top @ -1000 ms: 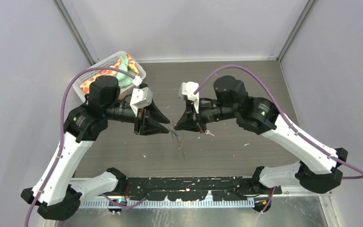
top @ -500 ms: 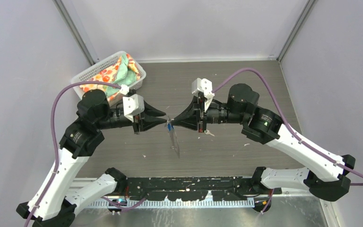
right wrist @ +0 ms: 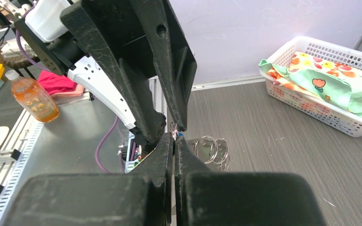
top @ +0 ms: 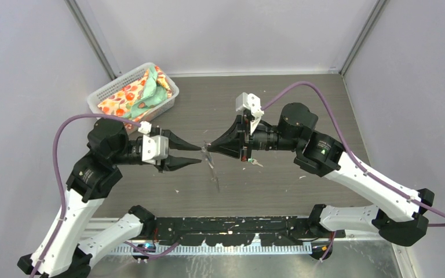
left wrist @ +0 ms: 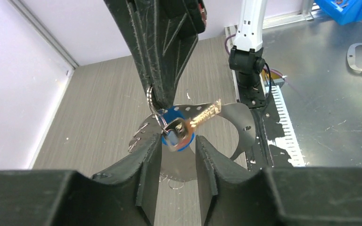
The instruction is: Put the keys on the keyring
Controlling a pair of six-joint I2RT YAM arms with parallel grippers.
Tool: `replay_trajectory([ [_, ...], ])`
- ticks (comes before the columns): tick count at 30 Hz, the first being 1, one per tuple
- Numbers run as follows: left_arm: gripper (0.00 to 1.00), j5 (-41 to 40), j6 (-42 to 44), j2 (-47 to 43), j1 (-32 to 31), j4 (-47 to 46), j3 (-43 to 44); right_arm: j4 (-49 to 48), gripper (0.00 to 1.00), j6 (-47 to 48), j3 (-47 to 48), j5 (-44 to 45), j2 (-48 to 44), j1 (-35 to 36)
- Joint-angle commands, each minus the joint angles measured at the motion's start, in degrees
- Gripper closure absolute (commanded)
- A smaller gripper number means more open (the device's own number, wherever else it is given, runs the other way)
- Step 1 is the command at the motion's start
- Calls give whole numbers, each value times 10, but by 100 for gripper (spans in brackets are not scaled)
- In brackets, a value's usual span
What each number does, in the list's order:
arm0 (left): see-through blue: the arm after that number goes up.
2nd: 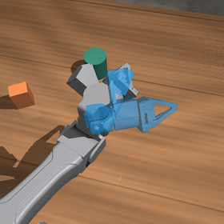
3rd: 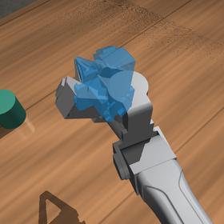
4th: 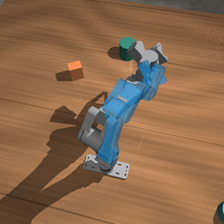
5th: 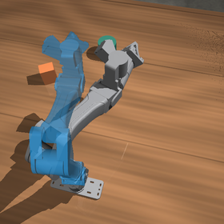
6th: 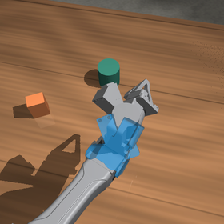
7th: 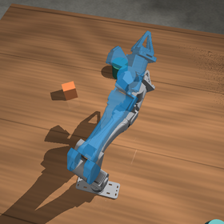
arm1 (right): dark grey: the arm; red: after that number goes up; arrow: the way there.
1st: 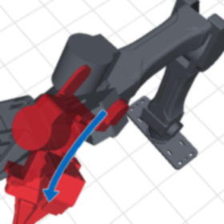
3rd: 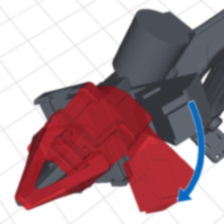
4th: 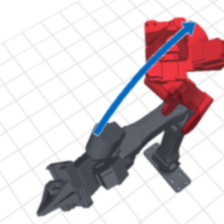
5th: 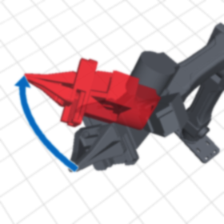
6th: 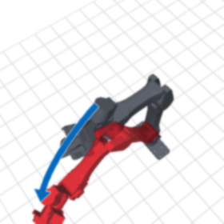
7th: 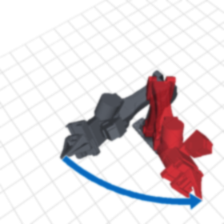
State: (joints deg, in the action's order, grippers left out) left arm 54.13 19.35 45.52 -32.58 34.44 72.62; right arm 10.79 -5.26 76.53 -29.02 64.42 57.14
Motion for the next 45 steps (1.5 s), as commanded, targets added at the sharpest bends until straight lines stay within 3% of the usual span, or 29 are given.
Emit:
replay_trajectory([
  [1, 64, 18, 24, -13, -2, -15, 1, -43, 99, -13, 2, 4, 2, -1],
  [7, 64, -16, 13, -25, -1, -51, -9, -41, 99, -13, -2, 3, 1, -1],
  [12, 76, -41, -9, -25, -2, -78, -26, -42, 99, -16, 1, 3, 5, -1],
  [16, 80, -60, -13, -18, -2, -68, -33, -44, 99, -20, 5, -1, 9, -1],
  [22, 81, -62, -25, -18, -2, -95, -39, -40, 99, -21, 6, -7, 14, 0],
  [31, 91, -46, -12, -28, -2, -98, -57, -52, 99, -30, 8, -10, 21, -1],
  [33, 97, -33, 3, -31, -2, -89, -61, -57, 99, -35, 6, -7, 22, -1],
  [39, 100, -7, 42, -43, -3, -89, -75, -104, 99, -76, -18, 12, 23, -1],
  [45, 100, 1, 75, -49, -6, -80, -86, -218, 99, -118, -74, 48, 10, -1],
])
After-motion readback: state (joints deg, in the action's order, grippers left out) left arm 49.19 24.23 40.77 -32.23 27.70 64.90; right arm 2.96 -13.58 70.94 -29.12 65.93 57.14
